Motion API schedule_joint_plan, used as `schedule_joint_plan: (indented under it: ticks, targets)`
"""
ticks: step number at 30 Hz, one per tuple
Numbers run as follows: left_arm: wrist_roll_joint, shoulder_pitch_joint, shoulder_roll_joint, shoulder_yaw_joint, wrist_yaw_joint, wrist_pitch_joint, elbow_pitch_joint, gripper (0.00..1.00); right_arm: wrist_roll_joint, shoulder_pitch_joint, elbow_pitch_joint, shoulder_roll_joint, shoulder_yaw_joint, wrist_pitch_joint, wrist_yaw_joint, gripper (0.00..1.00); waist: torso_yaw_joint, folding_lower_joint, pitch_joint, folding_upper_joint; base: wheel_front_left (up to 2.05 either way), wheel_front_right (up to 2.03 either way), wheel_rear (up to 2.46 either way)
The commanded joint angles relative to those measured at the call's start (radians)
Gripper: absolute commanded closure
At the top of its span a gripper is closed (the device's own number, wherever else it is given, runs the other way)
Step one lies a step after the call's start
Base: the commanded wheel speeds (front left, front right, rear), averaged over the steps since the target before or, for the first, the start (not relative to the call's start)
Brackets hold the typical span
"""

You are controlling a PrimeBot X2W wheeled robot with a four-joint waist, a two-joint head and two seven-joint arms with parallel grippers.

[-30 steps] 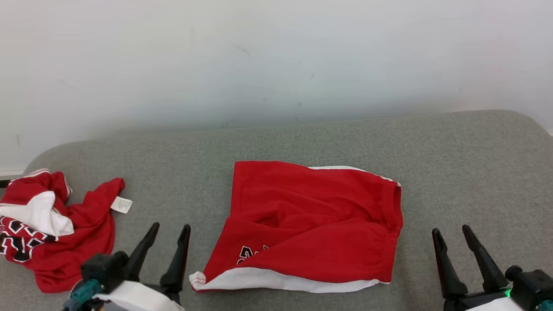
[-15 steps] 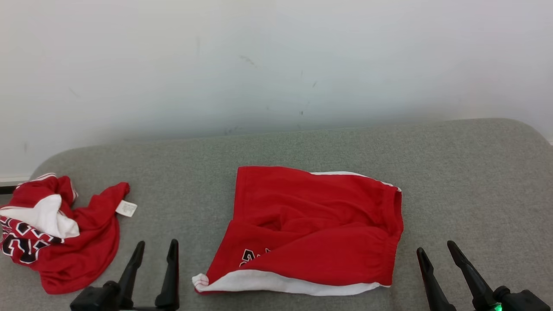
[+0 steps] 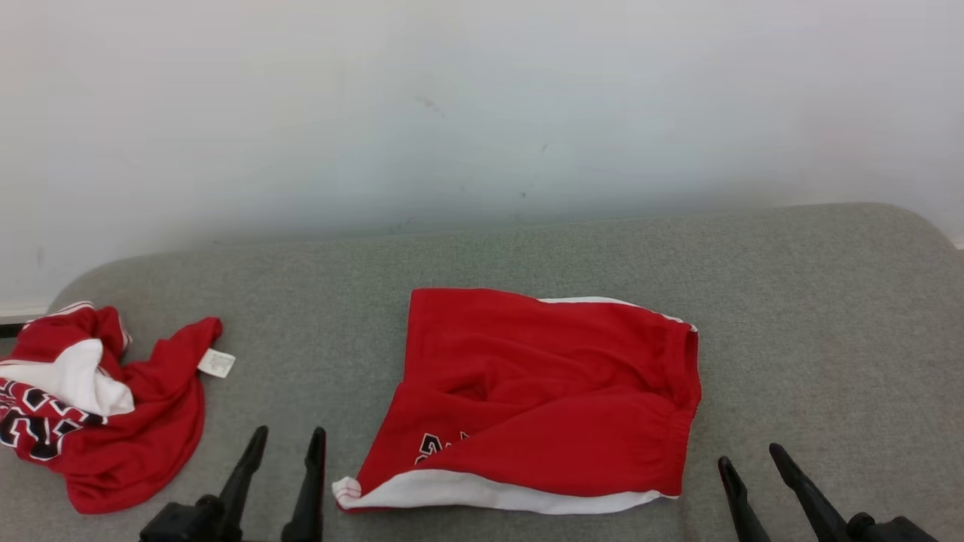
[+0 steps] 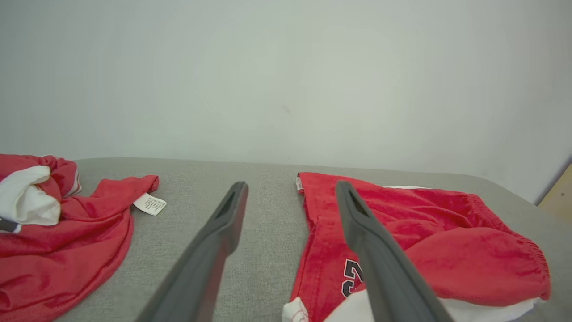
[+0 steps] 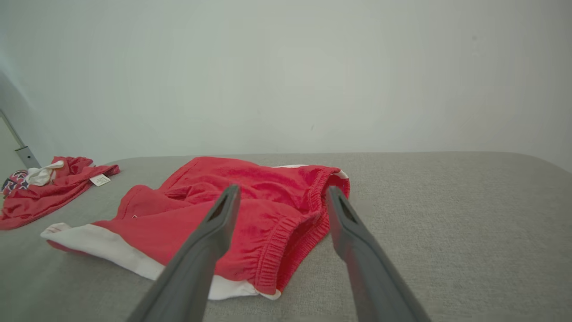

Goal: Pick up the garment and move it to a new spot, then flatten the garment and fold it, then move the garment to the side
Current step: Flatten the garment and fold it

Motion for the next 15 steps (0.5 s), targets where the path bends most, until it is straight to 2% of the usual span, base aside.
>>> schedule_joint_plan:
  ticks: [1, 6, 15]
  targets:
    - [0.021, -0.011, 0.013, -0.014, -0.010, -0.001, 0.010, 0.00, 0.013, -0.011, 0.019, -0.016, 0.017, -0.003, -0.002, 0.00, 0.000, 0.0000, 0.003, 0.0000, 0.00, 0.00, 0.00]
    - [0.007, -0.029, 0.045, -0.057, -0.021, 0.013, 0.059, 0.00, 0.055, -0.043, 0.083, -0.056, 0.091, 0.044, -0.002, 0.00, 0.004, 0.0000, 0.016, 0.0000, 0.00, 0.00, 0.00]
    - [-0.071, -0.126, 0.099, -0.153, -0.027, 0.224, 0.152, 0.00, 0.134, -0.185, 0.238, -0.085, 0.263, 0.134, -0.002, 0.00, 0.019, 0.0000, 0.083, 0.0000, 0.00, 0.00, 0.00]
